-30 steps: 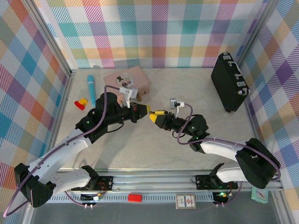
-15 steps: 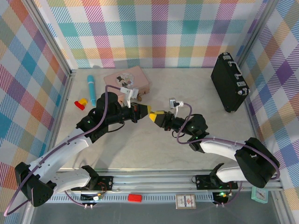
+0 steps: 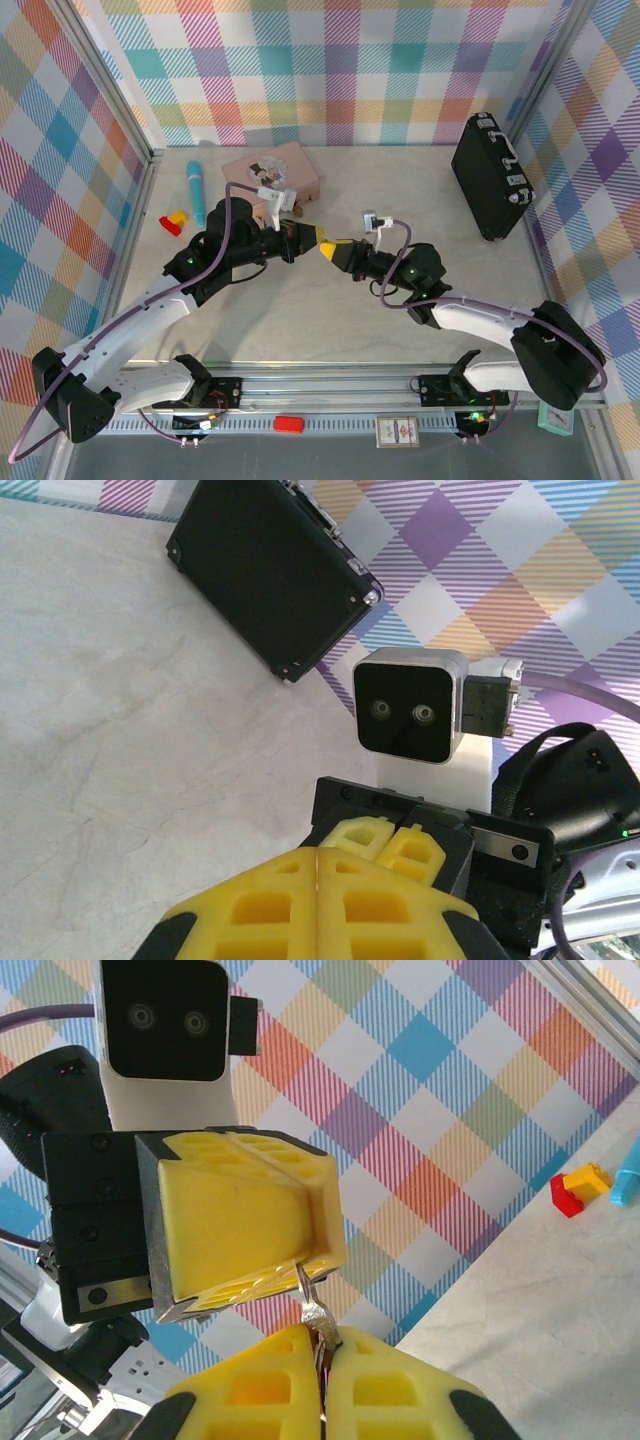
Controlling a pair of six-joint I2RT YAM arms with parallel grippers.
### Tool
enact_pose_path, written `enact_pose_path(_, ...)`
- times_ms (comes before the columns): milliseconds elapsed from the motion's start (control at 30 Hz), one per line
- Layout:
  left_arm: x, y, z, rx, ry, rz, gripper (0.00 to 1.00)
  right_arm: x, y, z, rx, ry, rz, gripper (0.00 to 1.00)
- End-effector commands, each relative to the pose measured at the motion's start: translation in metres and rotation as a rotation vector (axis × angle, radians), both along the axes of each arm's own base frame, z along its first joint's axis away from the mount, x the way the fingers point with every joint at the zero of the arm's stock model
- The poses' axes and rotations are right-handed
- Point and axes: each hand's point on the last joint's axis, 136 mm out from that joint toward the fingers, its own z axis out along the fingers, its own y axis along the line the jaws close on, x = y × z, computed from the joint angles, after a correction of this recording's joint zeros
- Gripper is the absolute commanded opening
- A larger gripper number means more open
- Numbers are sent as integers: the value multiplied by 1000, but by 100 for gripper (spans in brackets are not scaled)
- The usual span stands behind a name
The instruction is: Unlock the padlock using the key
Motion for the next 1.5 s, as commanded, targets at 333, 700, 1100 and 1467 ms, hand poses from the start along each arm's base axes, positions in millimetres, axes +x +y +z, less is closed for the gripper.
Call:
enact_pose_path(333, 40, 71, -25, 77, 50, 404, 48, 21, -23, -58, -453, 166, -196, 0)
enact_pose_path(700, 99, 93, -104, 176, 205, 700, 59, 2, -62, -93, -660, 176, -262, 0)
enact_pose_path(1100, 162, 71, -185, 67, 258, 847, 63, -15, -81, -87, -702, 49, -263, 0)
enact_pose_path(1467, 187, 37, -210, 62, 315, 834, 61, -25, -83, -86, -722, -8, -228, 0)
